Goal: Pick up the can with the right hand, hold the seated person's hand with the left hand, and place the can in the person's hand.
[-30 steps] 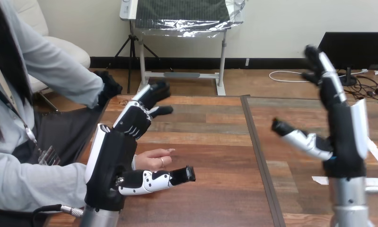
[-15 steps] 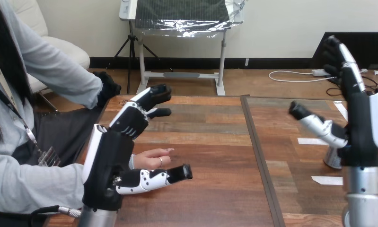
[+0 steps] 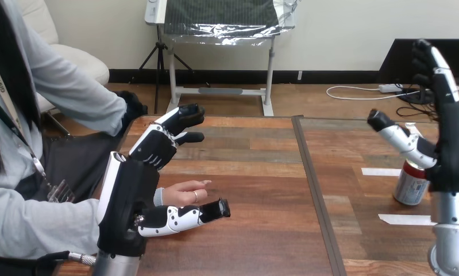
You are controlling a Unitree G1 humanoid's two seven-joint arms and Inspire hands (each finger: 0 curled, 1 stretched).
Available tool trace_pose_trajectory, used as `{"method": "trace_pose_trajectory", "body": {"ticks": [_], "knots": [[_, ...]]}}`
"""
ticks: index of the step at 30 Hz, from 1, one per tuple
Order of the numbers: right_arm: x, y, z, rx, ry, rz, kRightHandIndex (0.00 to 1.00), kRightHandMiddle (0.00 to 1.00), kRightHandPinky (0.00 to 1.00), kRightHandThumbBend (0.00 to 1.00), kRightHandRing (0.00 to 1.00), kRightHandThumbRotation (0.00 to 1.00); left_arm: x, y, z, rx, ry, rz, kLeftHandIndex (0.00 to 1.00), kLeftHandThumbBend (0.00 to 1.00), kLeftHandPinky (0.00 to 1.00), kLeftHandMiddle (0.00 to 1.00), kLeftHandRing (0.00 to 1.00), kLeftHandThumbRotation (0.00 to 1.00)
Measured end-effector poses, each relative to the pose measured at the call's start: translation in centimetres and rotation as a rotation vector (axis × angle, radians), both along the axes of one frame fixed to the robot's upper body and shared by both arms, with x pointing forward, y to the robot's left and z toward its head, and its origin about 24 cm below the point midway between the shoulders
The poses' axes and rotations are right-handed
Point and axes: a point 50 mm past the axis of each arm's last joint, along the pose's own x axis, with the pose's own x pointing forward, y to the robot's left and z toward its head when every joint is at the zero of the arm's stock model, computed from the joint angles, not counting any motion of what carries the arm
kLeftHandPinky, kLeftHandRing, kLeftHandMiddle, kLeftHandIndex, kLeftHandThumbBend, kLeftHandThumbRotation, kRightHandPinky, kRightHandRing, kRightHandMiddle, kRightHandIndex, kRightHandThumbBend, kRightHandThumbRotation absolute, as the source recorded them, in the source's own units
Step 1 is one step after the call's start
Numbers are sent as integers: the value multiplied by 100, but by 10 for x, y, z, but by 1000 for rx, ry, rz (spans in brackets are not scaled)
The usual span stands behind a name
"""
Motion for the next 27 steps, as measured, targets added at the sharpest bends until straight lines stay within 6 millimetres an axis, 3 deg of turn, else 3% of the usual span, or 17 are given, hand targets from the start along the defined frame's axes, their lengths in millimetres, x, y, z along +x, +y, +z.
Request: {"method": "trace_pose_trajectory", "body": {"ticks": [27], "knots": [[4,-29,-21,45,197,-213,90,86,86,100,87,64,-2,7,2,5,-30,25,80,100,67,83,81,32]]}}
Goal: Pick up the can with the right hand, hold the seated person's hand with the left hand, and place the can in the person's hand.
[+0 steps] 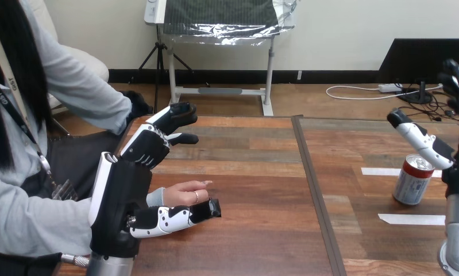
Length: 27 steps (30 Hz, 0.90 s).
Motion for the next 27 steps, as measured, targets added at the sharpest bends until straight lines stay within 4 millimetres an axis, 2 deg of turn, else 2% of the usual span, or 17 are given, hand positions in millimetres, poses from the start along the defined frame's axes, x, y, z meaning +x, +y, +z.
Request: {"method": "trace_pose_trajectory", "body": {"ticks": [18,24,27], "knots": [[-6,-12,-23,56,171,-79,90,84,85,100,86,60,-1,0,1,-6,-4,-2,81,100,65,83,80,33],[-7,-15,-28,58,213,-101,90,84,84,100,85,59,-2,1,0,-6,-4,-3,81,100,65,83,80,33],[-8,-17,-30,59,235,-111,89,84,79,100,83,58,-2,1,0,-5,-5,-4,82,100,65,83,80,33]]}}
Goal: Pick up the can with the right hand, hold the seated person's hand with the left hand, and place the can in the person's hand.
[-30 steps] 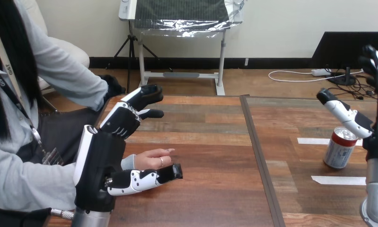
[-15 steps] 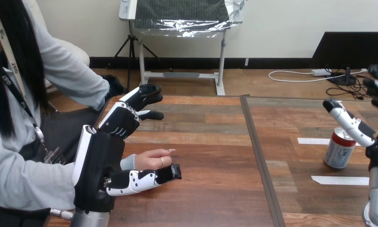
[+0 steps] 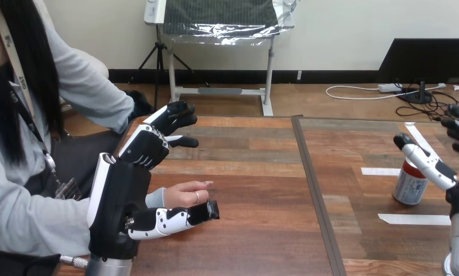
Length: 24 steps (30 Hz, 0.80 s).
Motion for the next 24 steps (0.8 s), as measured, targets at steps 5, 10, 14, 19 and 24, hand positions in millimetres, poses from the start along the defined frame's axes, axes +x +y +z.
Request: {"method": "trace_pose_trajectory", "body": {"ticks": [5,10,14,19,24], "knots": [[-2,-4,-3,0,37,-19,89,84,75,100,80,57,-1,0,0,0,0,-3,82,100,65,84,81,33],[-3,-9,-5,2,74,-39,89,85,73,100,79,56,-1,0,0,-3,0,-4,82,100,65,84,81,33],[-4,-12,-7,12,102,-45,90,85,75,100,81,54,-1,1,0,-4,-2,-5,82,100,65,84,81,33],[-5,-13,-10,29,124,-49,90,85,78,99,83,52,-1,1,1,-6,-6,-9,82,100,65,84,81,34],[-6,-14,-14,40,153,-50,89,85,79,99,84,51,-1,2,1,-11,-9,-8,81,100,65,84,81,35]]}}
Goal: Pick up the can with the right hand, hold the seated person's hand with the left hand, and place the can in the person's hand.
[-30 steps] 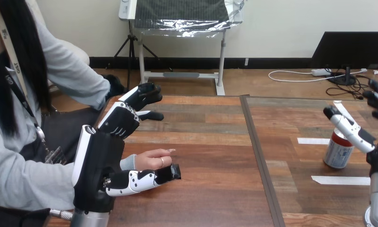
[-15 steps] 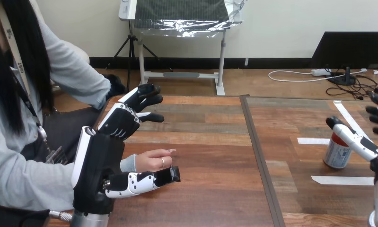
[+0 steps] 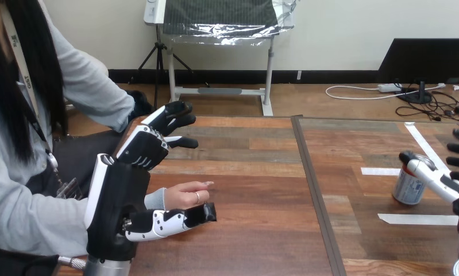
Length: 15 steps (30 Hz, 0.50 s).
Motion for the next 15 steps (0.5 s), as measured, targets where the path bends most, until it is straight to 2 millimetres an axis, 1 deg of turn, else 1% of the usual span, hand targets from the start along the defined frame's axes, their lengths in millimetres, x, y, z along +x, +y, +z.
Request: {"method": "trace_pose_trajectory", "body": {"ticks": [15], "knots": [[-2,-2,-8,29,78,-8,90,85,80,100,84,54,-1,0,2,5,-13,-9,81,100,65,84,81,36]]}}
